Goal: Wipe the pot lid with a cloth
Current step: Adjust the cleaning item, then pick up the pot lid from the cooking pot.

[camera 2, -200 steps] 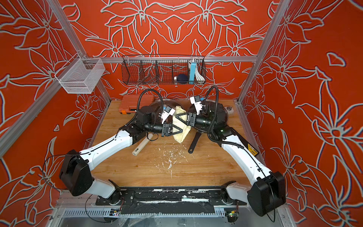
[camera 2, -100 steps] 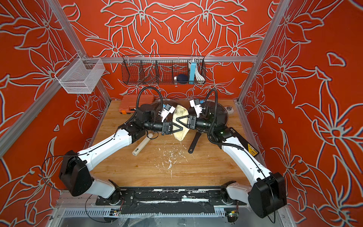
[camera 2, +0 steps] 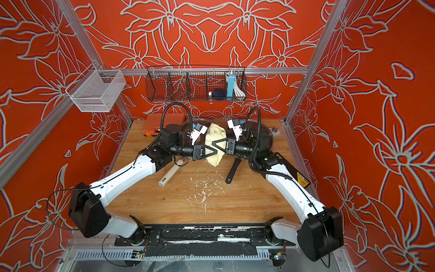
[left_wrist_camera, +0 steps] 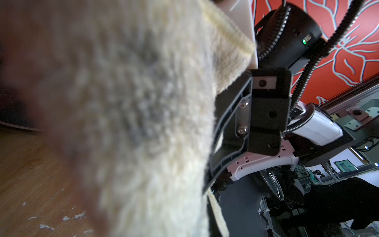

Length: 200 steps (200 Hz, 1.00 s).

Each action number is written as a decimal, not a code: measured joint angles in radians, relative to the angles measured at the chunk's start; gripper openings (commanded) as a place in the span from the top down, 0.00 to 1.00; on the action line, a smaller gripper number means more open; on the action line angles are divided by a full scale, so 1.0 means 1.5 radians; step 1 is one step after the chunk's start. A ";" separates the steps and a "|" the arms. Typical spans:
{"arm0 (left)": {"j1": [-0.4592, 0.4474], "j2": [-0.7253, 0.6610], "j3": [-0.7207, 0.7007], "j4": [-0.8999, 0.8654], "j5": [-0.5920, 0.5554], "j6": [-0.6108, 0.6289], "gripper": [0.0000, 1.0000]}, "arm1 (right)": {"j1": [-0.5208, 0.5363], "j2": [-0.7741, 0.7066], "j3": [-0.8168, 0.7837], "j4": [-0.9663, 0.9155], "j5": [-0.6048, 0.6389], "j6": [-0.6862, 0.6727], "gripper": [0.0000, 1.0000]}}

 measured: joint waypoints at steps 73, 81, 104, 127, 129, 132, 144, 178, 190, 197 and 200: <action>0.004 -0.091 -0.071 -0.120 -0.201 0.050 0.00 | -0.005 -0.078 0.003 -0.143 0.217 -0.152 1.00; 0.004 -0.100 -0.072 -0.144 -0.250 0.050 0.00 | -0.005 -0.089 0.003 -0.154 0.245 -0.175 1.00; 0.005 -0.103 -0.053 -0.209 -0.389 0.047 0.00 | -0.005 -0.118 -0.009 -0.170 0.309 -0.236 1.00; 0.008 -0.063 0.019 -0.285 -0.505 0.043 0.00 | -0.005 -0.141 -0.032 -0.180 0.347 -0.283 1.00; 0.008 -0.058 0.025 -0.289 -0.513 0.043 0.00 | -0.004 -0.143 -0.035 -0.182 0.351 -0.287 1.00; 0.009 -0.047 0.040 -0.300 -0.524 0.043 0.00 | -0.004 -0.146 -0.037 -0.184 0.356 -0.292 1.00; 0.011 -0.001 0.099 -0.334 -0.572 0.043 0.00 | -0.002 -0.158 -0.049 -0.190 0.368 -0.312 1.00; 0.021 0.129 0.245 -0.423 -0.662 0.043 0.00 | 0.002 -0.205 -0.082 -0.205 0.387 -0.354 1.00; 0.023 0.172 0.290 -0.447 -0.685 0.043 0.00 | 0.002 -0.222 -0.091 -0.207 0.391 -0.367 1.00; 0.025 0.196 0.315 -0.459 -0.696 0.044 0.00 | 0.002 -0.231 -0.096 -0.207 0.391 -0.374 1.00; 0.026 0.205 0.325 -0.464 -0.700 0.044 0.00 | 0.002 -0.234 -0.098 -0.207 0.391 -0.376 1.00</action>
